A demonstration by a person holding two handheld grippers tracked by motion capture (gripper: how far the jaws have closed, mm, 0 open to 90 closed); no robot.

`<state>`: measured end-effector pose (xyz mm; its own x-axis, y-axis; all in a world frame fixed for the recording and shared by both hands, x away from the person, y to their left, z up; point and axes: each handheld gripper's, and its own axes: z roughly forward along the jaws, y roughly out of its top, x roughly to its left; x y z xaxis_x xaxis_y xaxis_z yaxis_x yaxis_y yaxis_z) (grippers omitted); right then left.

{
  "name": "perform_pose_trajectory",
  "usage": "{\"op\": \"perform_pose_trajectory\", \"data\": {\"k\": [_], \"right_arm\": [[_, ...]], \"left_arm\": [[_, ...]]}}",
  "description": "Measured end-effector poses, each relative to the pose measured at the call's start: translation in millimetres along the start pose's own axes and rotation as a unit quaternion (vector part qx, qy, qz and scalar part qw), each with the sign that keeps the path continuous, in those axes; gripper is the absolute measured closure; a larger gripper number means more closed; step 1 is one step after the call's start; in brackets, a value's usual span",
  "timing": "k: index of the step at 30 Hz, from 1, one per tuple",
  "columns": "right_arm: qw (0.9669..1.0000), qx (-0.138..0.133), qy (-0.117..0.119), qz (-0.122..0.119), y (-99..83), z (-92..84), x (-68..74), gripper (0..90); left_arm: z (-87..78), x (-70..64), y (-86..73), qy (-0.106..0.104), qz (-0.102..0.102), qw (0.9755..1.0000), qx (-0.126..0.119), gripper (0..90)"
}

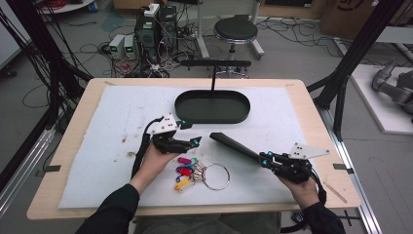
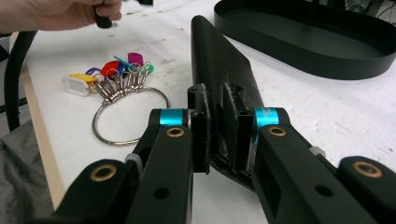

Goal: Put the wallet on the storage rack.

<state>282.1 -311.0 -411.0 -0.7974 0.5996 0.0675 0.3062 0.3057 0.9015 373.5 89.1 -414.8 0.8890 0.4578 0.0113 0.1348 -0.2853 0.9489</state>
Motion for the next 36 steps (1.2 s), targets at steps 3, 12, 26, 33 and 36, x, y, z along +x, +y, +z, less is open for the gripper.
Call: {"op": "perform_pose_trajectory", "data": {"k": [3,12,26,33,36], "right_arm": [[1.0000,-0.003,0.001,0.005,-0.1,-0.7,-2.2,82.9],[0.9999,-0.007,0.004,0.009,-0.1,-1.0,-5.1,82.7],[0.9996,-0.016,-0.001,0.025,-0.7,-4.1,-10.8,82.2],[0.9988,-0.025,-0.006,0.043,1.4,-7.1,-18.1,82.1],[0.9986,-0.025,-0.003,0.046,4.8,-3.2,-18.4,82.0]], "left_arm": [[10.1,-2.6,-1.5,-0.010,0.012,0.9999,0.005,37.2],[41.0,-3.1,1.3,-0.025,0.039,0.9986,0.026,40.6],[50.3,-5.3,3.9,-0.022,0.101,0.9944,0.020,67.8],[43.1,-9.2,10.3,-0.011,0.102,0.9947,0.013,73.6],[31.4,-9.0,14.5,-0.004,0.093,0.9956,0.011,73.7]]}}
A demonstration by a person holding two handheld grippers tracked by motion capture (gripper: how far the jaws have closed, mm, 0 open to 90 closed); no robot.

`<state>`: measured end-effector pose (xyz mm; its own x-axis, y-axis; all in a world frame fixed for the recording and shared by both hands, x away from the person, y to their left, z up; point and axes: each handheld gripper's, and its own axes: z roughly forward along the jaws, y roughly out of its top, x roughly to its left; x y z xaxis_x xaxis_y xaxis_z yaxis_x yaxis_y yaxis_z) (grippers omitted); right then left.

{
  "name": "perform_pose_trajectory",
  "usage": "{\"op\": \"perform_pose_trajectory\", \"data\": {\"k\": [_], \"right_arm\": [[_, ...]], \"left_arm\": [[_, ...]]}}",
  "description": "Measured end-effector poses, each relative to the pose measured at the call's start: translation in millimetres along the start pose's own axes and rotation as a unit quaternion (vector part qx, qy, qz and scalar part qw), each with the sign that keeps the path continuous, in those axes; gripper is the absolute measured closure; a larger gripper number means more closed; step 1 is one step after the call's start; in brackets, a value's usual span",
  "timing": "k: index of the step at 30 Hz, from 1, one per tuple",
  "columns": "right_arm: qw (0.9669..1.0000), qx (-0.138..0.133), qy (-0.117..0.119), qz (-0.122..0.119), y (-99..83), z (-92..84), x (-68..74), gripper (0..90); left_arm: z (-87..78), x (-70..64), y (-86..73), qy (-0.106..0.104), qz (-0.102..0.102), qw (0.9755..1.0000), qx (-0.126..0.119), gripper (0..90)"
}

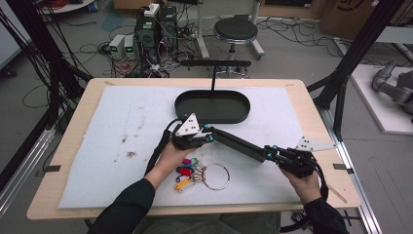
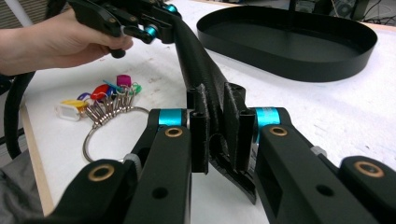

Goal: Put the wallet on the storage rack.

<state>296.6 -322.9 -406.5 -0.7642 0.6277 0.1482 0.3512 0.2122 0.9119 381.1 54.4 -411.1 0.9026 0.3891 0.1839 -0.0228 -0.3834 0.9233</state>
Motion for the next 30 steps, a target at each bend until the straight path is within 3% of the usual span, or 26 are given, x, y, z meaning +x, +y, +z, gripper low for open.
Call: {"op": "perform_pose_trajectory", "data": {"k": [3,5,6,7,10,13,18,21,23,24,26,28,30], "right_arm": [[1.0000,-0.001,0.004,0.000,4.4,6.2,0.1,81.9],[0.9999,0.006,0.014,0.000,11.4,16.6,0.0,81.5],[0.9999,0.006,0.014,0.000,11.4,16.6,0.0,81.5],[0.9997,0.011,0.020,-0.001,16.3,25.8,0.6,81.4],[0.9995,0.015,0.026,-0.006,20.7,34.9,1.3,81.2],[0.9993,0.015,0.033,-0.012,26.4,50.3,3.9,80.7],[0.9995,0.008,0.027,-0.016,27.8,56.9,3.1,77.3],[0.9995,0.006,0.027,-0.014,27.4,55.6,0.4,70.1],[0.9997,-0.013,0.019,-0.007,26.9,50.1,-4.9,55.1],[0.9997,-0.013,0.019,-0.007,26.9,50.1,-4.9,55.1],[0.9996,-0.015,0.024,-0.008,24.7,47.8,-9.2,44.3],[0.9990,0.013,0.042,-0.011,20.4,51.2,-14.2,34.4],[0.9984,0.024,0.049,-0.014,19.3,53.5,-14.4,32.1]], "left_arm": [[-10.3,0.3,1.4,0.004,-0.015,0.9999,-0.003,73.8],[-27.8,-1.3,-0.6,0.018,-0.026,0.9995,0.004,73.8],[-27.8,-1.3,-0.6,0.018,-0.026,0.9995,0.004,73.7],[-39.0,-2.8,-5.2,0.025,-0.039,0.9989,0.011,73.7],[-49.0,-4.3,-11.8,0.036,-0.040,0.9985,0.012,73.8],[-56.6,-4.3,-19.3,0.048,-0.054,0.9973,0.014,73.7],[-57.9,-3.0,-25.0,0.054,-0.066,0.9962,0.014,73.5],[-57.7,-2.9,-25.0,0.056,-0.065,0.9962,0.012,73.4],[-58.0,-2.4,-26.3,0.057,-0.070,0.9959,0.012,73.3],[-58.0,-2.4,-26.3,0.057,-0.070,0.9959,0.012,73.3],[-57.8,-2.7,-26.3,0.058,-0.073,0.9956,0.011,73.3],[-56.9,-1.5,-27.3,0.057,-0.082,0.9950,0.007,73.2],[-56.6,-0.9,-27.8,0.057,-0.086,0.9947,0.006,73.1]]}}
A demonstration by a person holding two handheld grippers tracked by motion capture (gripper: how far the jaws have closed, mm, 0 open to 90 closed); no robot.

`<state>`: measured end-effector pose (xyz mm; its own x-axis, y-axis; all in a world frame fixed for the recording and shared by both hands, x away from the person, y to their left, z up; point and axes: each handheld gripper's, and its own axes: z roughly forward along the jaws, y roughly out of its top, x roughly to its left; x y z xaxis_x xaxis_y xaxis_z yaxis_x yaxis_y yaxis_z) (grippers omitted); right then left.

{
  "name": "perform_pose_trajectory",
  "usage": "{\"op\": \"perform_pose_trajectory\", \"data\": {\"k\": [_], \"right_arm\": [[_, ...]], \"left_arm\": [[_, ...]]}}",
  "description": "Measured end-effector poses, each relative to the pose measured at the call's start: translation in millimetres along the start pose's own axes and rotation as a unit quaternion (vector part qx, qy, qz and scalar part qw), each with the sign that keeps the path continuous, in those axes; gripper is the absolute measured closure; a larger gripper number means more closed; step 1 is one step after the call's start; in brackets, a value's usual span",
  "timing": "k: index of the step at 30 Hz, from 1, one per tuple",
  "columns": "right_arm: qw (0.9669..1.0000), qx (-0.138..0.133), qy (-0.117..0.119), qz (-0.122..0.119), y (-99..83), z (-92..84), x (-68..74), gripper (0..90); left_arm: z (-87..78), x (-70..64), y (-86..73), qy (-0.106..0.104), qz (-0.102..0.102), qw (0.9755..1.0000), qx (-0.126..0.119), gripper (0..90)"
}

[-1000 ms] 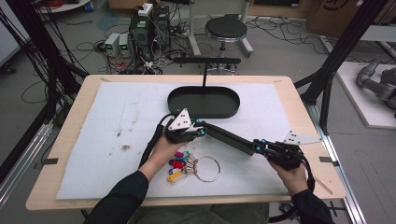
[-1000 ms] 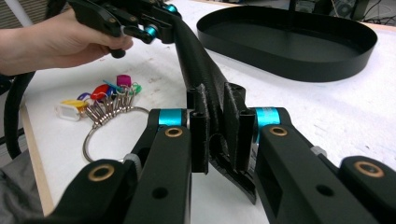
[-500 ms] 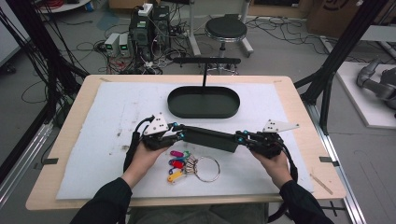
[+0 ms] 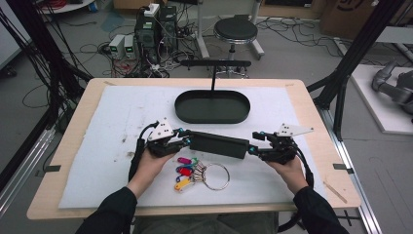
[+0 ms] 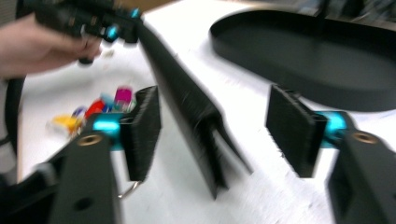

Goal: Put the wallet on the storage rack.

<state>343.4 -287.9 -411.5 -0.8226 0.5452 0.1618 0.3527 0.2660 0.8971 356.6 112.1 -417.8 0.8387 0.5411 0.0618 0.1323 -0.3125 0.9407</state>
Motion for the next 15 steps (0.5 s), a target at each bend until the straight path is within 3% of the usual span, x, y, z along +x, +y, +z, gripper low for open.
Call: {"op": "perform_pose_trajectory", "data": {"k": [1,2,4,6,7,9,10,11,13,15], "right_arm": [[0.9998,0.016,-0.002,-0.010,-1.1,5.3,1.1,31.4],[0.9998,0.016,-0.002,-0.010,-1.1,5.3,1.1,31.4],[0.9987,0.038,-0.015,-0.033,-2.1,17.2,2.9,36.1],[0.9978,0.050,-0.012,-0.042,-3.1,25.4,3.1,48.1],[0.9978,0.050,-0.012,-0.042,-3.1,25.4,3.1,48.1],[0.9962,0.059,-0.007,-0.063,-3.9,31.7,4.3,63.8],[0.9959,0.059,-0.003,-0.068,-3.8,32.1,4.4,66.5],[0.9957,0.055,0.019,-0.071,-3.3,30.7,2.9,73.0],[0.9955,0.052,0.038,-0.069,-2.6,29.4,2.8,75.4],[0.9953,0.049,0.042,-0.072,-2.0,29.0,3.5,75.7]], "left_arm": [[0.8,0.9,-0.5,0.000,-0.005,1.0000,-0.003,73.0],[0.8,0.9,-0.5,0.000,-0.005,1.0000,-0.003,73.0],[0.8,1.1,-0.5,0.000,-0.003,1.0000,-0.002,72.8],[0.4,0.9,-0.6,-0.002,-0.004,1.0000,-0.003,72.6],[0.2,0.6,-0.9,-0.002,-0.003,1.0000,-0.004,72.6],[-0.6,0.4,-1.9,-0.001,-0.002,1.0000,-0.005,71.7],[-1.1,0.6,-2.4,0.000,-0.002,1.0000,-0.004,71.3],[-3.2,1.3,-3.5,0.007,-0.004,1.0000,-0.004,68.3],[-4.1,1.6,-4.0,0.006,-0.005,1.0000,-0.007,64.0],[-6.0,2.3,-4.6,0.007,-0.006,0.9999,-0.009,60.2]]}}
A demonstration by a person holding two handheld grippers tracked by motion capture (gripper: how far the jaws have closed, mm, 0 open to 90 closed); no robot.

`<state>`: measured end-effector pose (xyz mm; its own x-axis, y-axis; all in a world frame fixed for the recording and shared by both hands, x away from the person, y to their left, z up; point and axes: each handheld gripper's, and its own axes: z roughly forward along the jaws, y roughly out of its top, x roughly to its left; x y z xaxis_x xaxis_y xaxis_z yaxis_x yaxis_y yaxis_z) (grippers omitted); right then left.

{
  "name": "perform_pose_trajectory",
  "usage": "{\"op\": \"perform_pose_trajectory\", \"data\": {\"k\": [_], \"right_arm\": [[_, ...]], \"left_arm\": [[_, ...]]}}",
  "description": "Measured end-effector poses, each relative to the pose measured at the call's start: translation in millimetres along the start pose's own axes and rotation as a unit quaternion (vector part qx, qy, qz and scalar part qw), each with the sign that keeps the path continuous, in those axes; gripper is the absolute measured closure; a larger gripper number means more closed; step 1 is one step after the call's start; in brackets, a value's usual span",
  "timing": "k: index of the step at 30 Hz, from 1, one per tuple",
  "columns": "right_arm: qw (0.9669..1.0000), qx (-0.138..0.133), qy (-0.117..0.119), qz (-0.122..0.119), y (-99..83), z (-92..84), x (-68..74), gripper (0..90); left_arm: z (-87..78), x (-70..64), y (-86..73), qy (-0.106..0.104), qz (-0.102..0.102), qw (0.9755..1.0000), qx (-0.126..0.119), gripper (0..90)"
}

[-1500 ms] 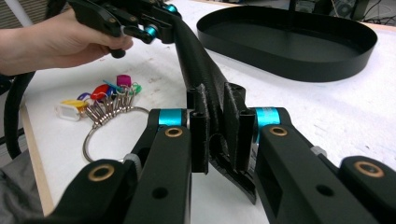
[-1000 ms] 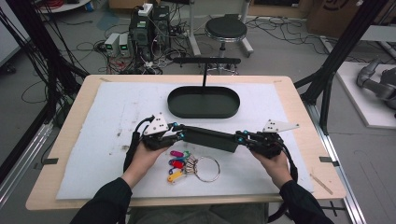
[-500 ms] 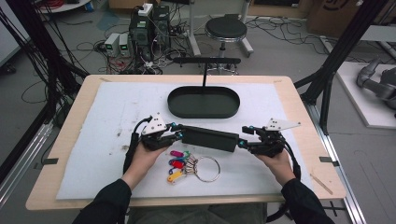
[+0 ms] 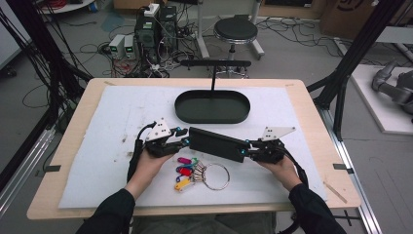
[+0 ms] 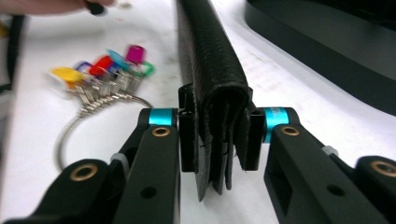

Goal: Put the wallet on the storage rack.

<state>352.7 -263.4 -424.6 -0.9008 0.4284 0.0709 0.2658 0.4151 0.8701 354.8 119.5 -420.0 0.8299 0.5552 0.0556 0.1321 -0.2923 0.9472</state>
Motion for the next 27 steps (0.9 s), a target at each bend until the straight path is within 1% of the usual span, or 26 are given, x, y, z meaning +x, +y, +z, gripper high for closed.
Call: {"op": "perform_pose_trajectory", "data": {"k": [1,2,3,4,5,6,7,9,10,11,13,14,15,16,17,18,19,20,21,22,23,24,25,26,27], "right_arm": [[1.0000,0.000,0.006,-0.004,0.8,-0.6,0.4,76.0],[0.9998,-0.005,0.021,-0.007,2.9,-2.1,1.1,76.2],[0.9995,-0.005,0.029,-0.006,4.5,-3.2,1.5,76.2],[0.9993,-0.007,0.034,-0.014,6.4,-4.4,1.8,76.2],[0.9991,-0.012,0.039,-0.012,8.1,-6.2,2.9,76.3],[0.9991,-0.012,0.039,-0.012,8.1,-6.2,2.9,76.3],[0.9987,-0.022,0.043,-0.013,9.3,-7.8,3.4,76.3],[0.9980,-0.034,0.053,-0.012,12.3,-11.6,3.9,76.4],[0.9970,-0.044,0.062,-0.011,16.8,-15.5,5.2,76.4],[0.9964,-0.049,0.069,-0.010,19.5,-17.3,5.8,76.4],[0.9944,-0.063,0.083,-0.014,23.7,-20.2,8.3,76.4],[0.9944,-0.063,0.083,-0.014,23.7,-20.2,8.3,76.4],[0.9931,-0.068,0.094,-0.017,25.7,-21.0,9.2,76.4],[0.9912,-0.071,0.108,-0.027,28.9,-22.0,12.4,76.4],[0.9912,-0.071,0.108,-0.027,28.9,-22.0,12.4,76.4],[0.9903,-0.073,0.115,-0.029,30.6,-21.9,14.3,76.3],[0.9902,-0.070,0.118,-0.027,30.8,-21.9,14.6,76.3],[0.9902,-0.070,0.118,-0.027,30.8,-21.9,14.6,76.3],[0.9901,-0.074,0.116,-0.028,30.6,-21.9,13.7,76.2],[0.9903,-0.074,0.115,-0.027,30.5,-22.5,13.5,76.0],[0.9903,-0.074,0.115,-0.027,30.5,-22.5,13.5,76.0],[0.9904,-0.076,0.113,-0.028,30.7,-23.0,12.9,75.9],[0.9905,-0.076,0.111,-0.024,30.8,-23.3,13.3,75.6],[0.9907,-0.080,0.107,-0.025,30.8,-23.6,13.0,75.0],[0.9907,-0.084,0.105,-0.020,30.8,-23.8,12.6,74.3]], "left_arm": [[-1.4,0.7,-0.3,-0.002,-0.002,1.0000,-0.002,56.6],[-5.3,2.2,-1.1,-0.014,-0.001,0.9999,-0.009,53.3],[-5.3,2.2,-1.1,-0.014,-0.001,0.9999,-0.009,51.6],[-10.5,3.1,-1.4,-0.026,0.003,0.9995,-0.016,50.7],[-13.0,3.9,-1.5,-0.035,0.004,0.9991,-0.023,49.4],[-13.0,3.9,-1.5,-0.035,0.004,0.9991,-0.023,48.2],[-15.2,4.5,-1.5,-0.047,0.001,0.9984,-0.031,48.2],[-18.5,4.8,-0.3,-0.063,0.008,0.9973,-0.037,46.7],[-19.4,4.5,1.0,-0.071,0.012,0.9964,-0.045,46.2],[-19.4,4.9,1.7,-0.077,0.012,0.9957,-0.049,45.5],[-18.7,3.7,2.7,-0.098,0.009,0.9931,-0.064,45.5],[-18.7,3.7,2.7,-0.098,0.009,0.9931,-0.064,45.5],[-18.3,2.5,3.6,-0.111,0.011,0.9914,-0.069,45.5],[-18.2,-0.7,5.8,-0.134,0.014,0.9879,-0.077,45.2],[-18.2,-0.7,5.8,-0.134,0.014,0.9879,-0.077,47.4],[-18.6,-2.4,6.7,-0.144,0.018,0.9860,-0.082,52.0],[-19.4,-3.8,7.6,-0.150,0.026,0.9846,-0.085,53.5],[-19.8,-5.1,8.2,-0.152,0.029,0.9843,-0.086,53.5],[-20.2,-5.1,8.2,-0.154,0.028,0.9839,-0.087,60.0],[-21.3,-3.1,7.8,-0.162,0.027,0.9824,-0.088,63.1],[-21.3,-3.1,7.8,-0.162,0.027,0.9824,-0.088,65.8],[-21.6,-2.9,7.9,-0.164,0.028,0.9819,-0.090,65.8],[-22.0,-2.6,8.1,-0.170,0.026,0.9806,-0.095,68.4],[-22.4,-2.1,8.3,-0.179,0.025,0.9782,-0.103,71.3],[-22.9,-2.3,8.9,-0.183,0.025,0.9769,-0.107,73.5]]}}
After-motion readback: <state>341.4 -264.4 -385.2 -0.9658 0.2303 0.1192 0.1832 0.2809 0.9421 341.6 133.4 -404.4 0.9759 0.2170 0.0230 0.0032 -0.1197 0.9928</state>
